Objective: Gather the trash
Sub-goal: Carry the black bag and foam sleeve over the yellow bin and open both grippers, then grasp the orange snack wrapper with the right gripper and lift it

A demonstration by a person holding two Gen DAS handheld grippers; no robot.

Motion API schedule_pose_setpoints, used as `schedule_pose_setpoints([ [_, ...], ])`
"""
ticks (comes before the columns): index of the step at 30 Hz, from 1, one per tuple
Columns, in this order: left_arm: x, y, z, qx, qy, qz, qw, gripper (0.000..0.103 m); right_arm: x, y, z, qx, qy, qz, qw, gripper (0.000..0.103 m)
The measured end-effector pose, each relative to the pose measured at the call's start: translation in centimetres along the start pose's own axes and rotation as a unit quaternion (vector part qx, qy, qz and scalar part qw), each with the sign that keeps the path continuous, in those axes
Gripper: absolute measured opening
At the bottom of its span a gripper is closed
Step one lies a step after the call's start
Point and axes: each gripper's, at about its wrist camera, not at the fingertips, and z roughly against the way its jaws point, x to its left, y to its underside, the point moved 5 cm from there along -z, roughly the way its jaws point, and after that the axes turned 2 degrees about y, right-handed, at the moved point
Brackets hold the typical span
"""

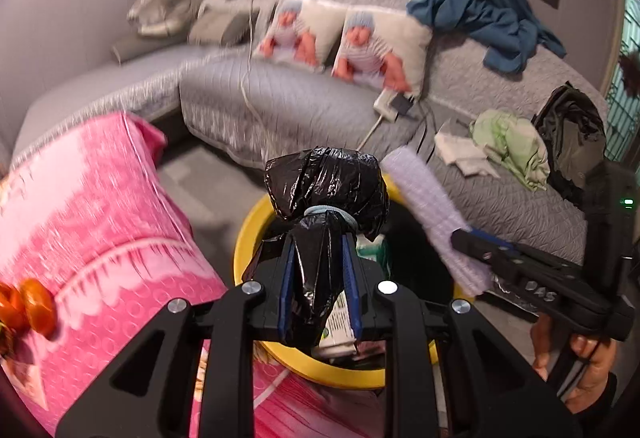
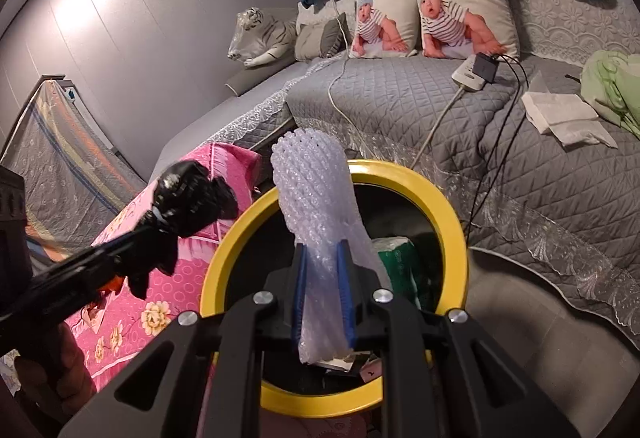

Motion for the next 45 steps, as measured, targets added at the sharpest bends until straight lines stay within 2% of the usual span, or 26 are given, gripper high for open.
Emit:
schedule_pose_setpoints([
  [5, 1.1, 0.2, -2.1, 0.016, -0.017, 0.011, 0.9997, 0.023, -0.7, -0.2, -0.4, 0.005, 0.005, -0.015, 1.0, 0.015],
  [7, 1.7, 0.2, -2.0, 0.015, -0.021, 0.027, 0.9993, 0.044, -0.9, -0.5, -0.2, -0.005, 0.011, -0.019, 1.0, 0.02],
  [8, 2.3, 0.3, -1.7, 0.011, -0.026, 0.042, 0.9987, 0.07, -1.0, -0.7, -0.1, -0.008, 0.016, -0.019, 1.0, 0.025],
  [9, 2.8, 0.5, -1.3, 0.005, -0.033, 0.052, 0.9981, 0.08, -1.0, -0.8, 0.0, -0.009, 0.024, -0.014, 1.0, 0.028],
  [10, 3.4, 0.7, -0.8, -0.001, -0.039, 0.062, 0.9973, 0.08, -1.0, -0.9, 0.1, -0.011, 0.031, -0.011, 0.999, 0.032],
  [12, 4.4, 1.0, -0.1, -0.002, -0.033, 0.081, 0.9962, 0.082, -1.1, -1.1, 0.3, -0.018, 0.038, -0.014, 0.999, 0.066],
  [15, 6.5, 1.3, 1.8, -0.016, -0.045, 0.107, 0.9931, 0.089, -0.9, -1.3, 0.9, -0.026, 0.031, -0.019, 0.999, 0.068],
  [17, 7.9, 1.5, 3.5, -0.03, -0.054, 0.125, 0.9902, 0.09, -0.2, -1.3, 1.3, -0.031, 0.026, -0.012, 0.999, 0.068],
  [20, 10.7, 2.2, 6.9, -0.055, -0.067, 0.152, 0.9846, 0.091, 1.8, -1.3, 1.5, -0.032, -0.005, 0.01, 0.999, 0.068],
  [24, 14.3, 3.9, 12.5, -0.098, -0.109, 0.17, 0.9745, 0.093, 6.1, -1.2, 1.7, -0.035, -0.041, 0.07, 0.996, 0.068],
  [27, 17.4, 6.5, 17.6, -0.127, -0.15, 0.187, 0.9625, 0.094, 11.3, -0.5, 1.7, -0.024, -0.092, 0.138, 0.986, 0.068],
  [29, 19.9, 9.0, 20.9, -0.142, -0.201, 0.197, 0.9491, 0.094, 15.9, 0.5, 1.4, -0.001, -0.143, 0.189, 0.972, 0.068],
  [32, 23.2, 12.9, 25.3, -0.155, -0.265, 0.215, 0.927, 0.095, 22.6, 2.6, 0.4, 0.045, -0.205, 0.257, 0.943, 0.068],
  [35, 26.2, 16.7, 28.8, -0.157, -0.295, 0.253, 0.9082, 0.095, 30.1, 4.9, -1.1, 0.104, -0.264, 0.319, 0.904, 0.068],
  [37, 27.9, 18.8, 30.4, -0.158, -0.306, 0.277, 0.8972, 0.095, 35.3, 6.4, -2.2, 0.128, -0.283, 0.37, 0.876, 0.067],
  [38, 28.7, 19.8, 31.0, -0.157, -0.31, 0.29, 0.8919, 0.095, 37.4, 7.0, -2.8, 0.137, -0.285, 0.389, 0.865, 0.067],
  [39, 29.1, 20.5, 31.0, -0.152, -0.308, 0.298, 0.8906, 0.095, 40.0, 7.8, -3.8, 0.157, -0.291, 0.406, 0.852, 0.066],
  [40, 29.6, 21.1, 31.1, -0.147, -0.302, 0.308, 0.8902, 0.095, 41.7, 8.2, -4.6, 0.171, -0.292, 0.414, 0.845, 0.064],
  [43, 30.4, 22.4, 31.0, -0.14, -0.284, 0.324, 0.8915, 0.095, 47.3, 10.2, -7.8, 0.208, -0.275, 0.442, 0.828, 0.058],
  [45, 30.1, 22.9, 30.7, -0.137, -0.275, 0.325, 0.8941, 0.095, 50.1, 11.2, -9.7, 0.219, -0.254, 0.46, 0.822, 0.053],
])
